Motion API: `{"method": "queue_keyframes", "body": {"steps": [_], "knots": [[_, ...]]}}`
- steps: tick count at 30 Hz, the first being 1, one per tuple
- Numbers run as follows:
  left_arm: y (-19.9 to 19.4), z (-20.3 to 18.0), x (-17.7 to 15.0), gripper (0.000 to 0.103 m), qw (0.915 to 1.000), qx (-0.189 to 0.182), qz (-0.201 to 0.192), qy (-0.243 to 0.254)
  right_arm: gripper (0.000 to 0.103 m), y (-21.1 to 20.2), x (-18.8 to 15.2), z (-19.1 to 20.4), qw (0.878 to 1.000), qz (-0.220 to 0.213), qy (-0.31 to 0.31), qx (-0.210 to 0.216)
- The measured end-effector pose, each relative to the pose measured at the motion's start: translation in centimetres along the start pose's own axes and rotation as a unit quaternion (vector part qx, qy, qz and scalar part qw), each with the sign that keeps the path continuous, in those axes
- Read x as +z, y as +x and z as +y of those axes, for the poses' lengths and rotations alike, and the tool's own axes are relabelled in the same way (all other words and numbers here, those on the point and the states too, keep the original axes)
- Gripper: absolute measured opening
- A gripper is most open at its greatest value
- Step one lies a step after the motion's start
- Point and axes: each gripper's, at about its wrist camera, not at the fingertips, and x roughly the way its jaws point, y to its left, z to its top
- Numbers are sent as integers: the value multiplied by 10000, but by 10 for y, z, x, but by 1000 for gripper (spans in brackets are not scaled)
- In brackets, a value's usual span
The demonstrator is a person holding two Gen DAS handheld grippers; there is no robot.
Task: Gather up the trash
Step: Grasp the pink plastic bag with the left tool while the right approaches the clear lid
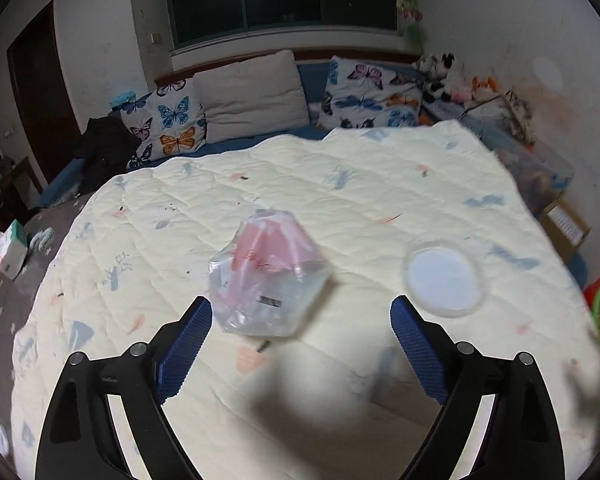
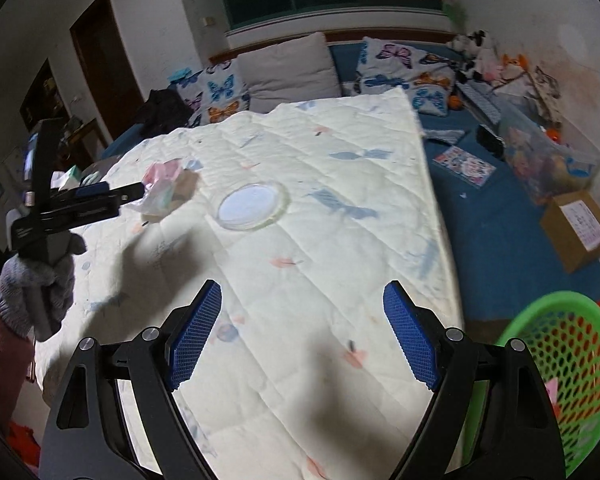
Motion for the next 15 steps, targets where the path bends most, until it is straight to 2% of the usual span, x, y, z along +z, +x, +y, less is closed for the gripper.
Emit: {"method": "queue_keyframes", "body": {"steps": [7,12,13,15], "knots": [[32,1,4,88,9996,-12,207,214,83,35,15,21,9994,180,-184,215],[50,5,8,87,9995,-66,273,167,83,65,27,35,9985,282,-368,307],[52,4,8,85,9995,-90,277,156,83,71,30,38,9982,304,-386,331],[57,5,8,72,9994,-93,302,156,83,82,35,42,9978,352,-416,379]]}}
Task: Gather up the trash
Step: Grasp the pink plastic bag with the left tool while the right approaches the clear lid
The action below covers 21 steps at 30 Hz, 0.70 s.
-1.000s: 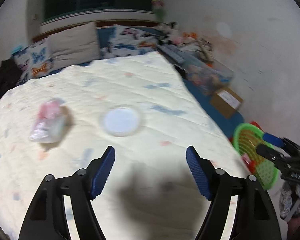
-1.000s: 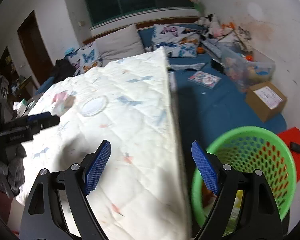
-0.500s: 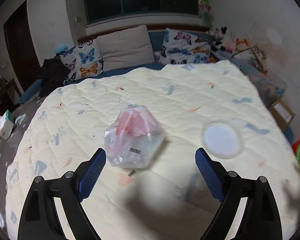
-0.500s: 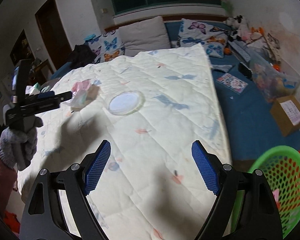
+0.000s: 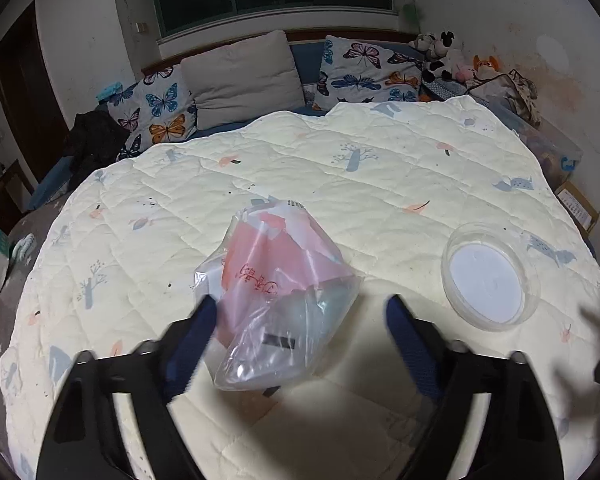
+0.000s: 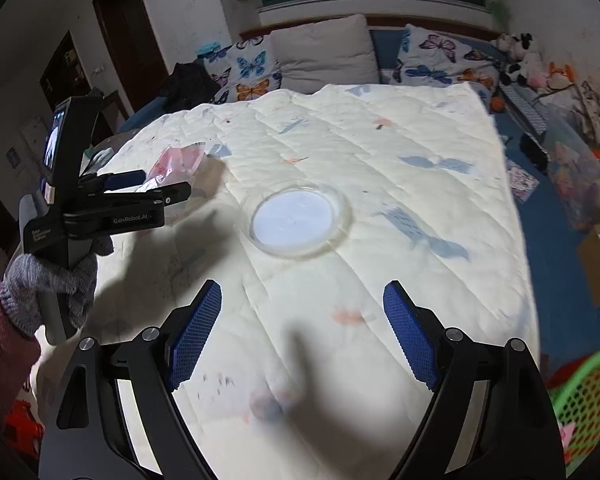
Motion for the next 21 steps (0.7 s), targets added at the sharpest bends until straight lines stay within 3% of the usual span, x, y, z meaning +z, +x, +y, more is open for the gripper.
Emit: {"method": "queue_keyframes", "body": {"steps": [2,13,21], "knots": [[4,2,0,59,10000,-38,47,-20,83,10,6,2,10000,43,-45,17],[-5,19,-1,21,9992,-174,-68,-345,85,67,29,10,9995,301,-123,40],[-19,28,-1,15,9984,-220,-201,-476,88,97,38,16,9986,497,-130,-141]]}}
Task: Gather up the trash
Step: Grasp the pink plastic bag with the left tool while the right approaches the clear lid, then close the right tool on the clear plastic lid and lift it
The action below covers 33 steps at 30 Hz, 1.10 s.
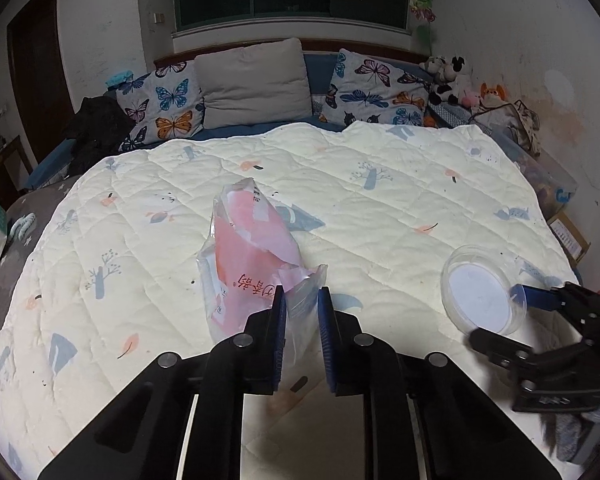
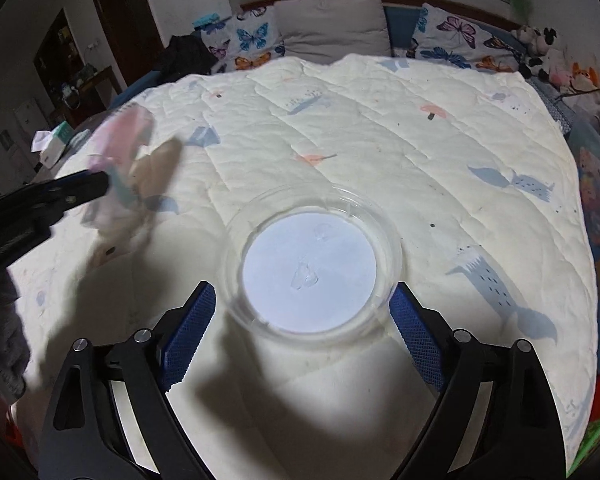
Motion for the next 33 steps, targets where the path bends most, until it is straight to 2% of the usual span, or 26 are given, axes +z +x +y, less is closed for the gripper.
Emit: {"method": "queue_keyframes", "body": {"steps": [4,11,19,33], "knots": [[-5,2,0,14,10000,-29,-39,-14,91,7,3,2,9999,-22,-72,-91],[-15,-1,-3,12,9998,-167,-105,5,89,4,3,0,9999,-93,4,-134],[-40,-20,-10,11,9986,-473,-216,89,89,-38,-16,0,9992,-355,-38,-203],[-92,-90,-28,11,9918,-1055,-485,539,89,-124,-66,-31,9954,-756,409,-414]]}}
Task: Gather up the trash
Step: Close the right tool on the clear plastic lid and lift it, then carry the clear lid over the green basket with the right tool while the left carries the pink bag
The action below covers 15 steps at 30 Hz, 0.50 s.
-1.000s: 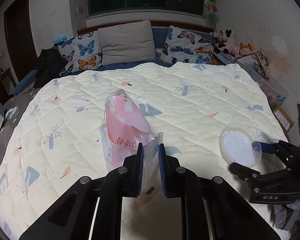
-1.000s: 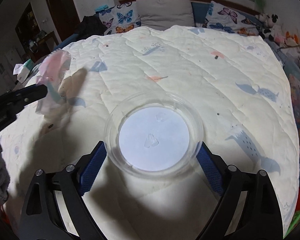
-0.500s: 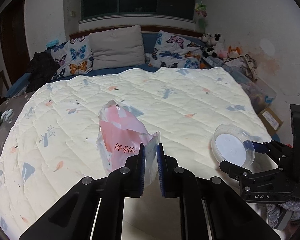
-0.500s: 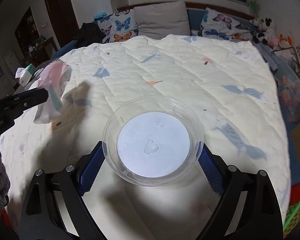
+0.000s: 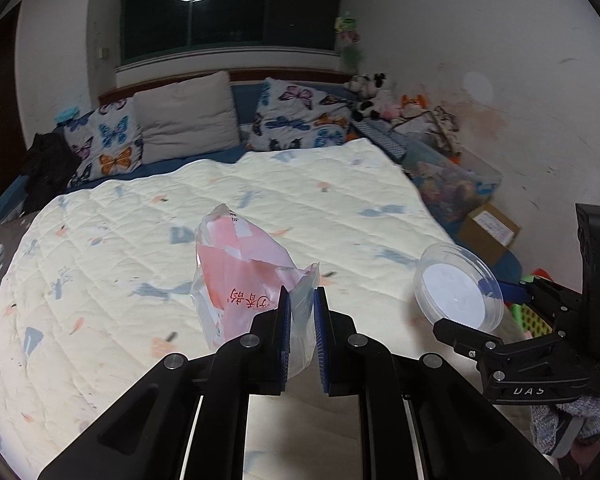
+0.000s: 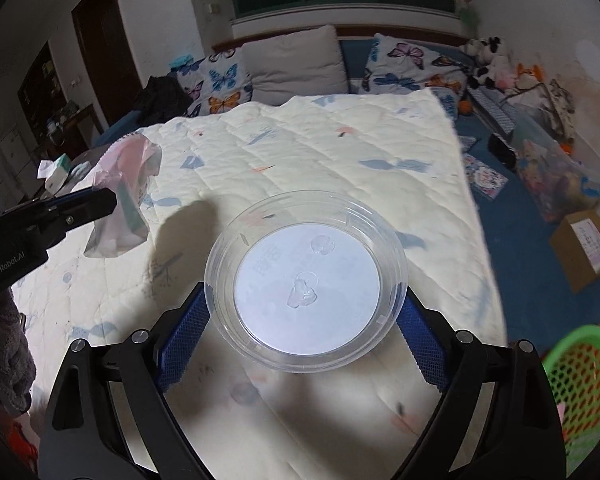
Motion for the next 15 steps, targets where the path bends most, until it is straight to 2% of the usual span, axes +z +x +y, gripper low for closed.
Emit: {"method": "queue_keyframes", "body": {"steps": [15], "knots": [[-4,-81,-7,11,9964,-615,-14,579,89,-59,-51,-62,9962,-97,660,-557]]}}
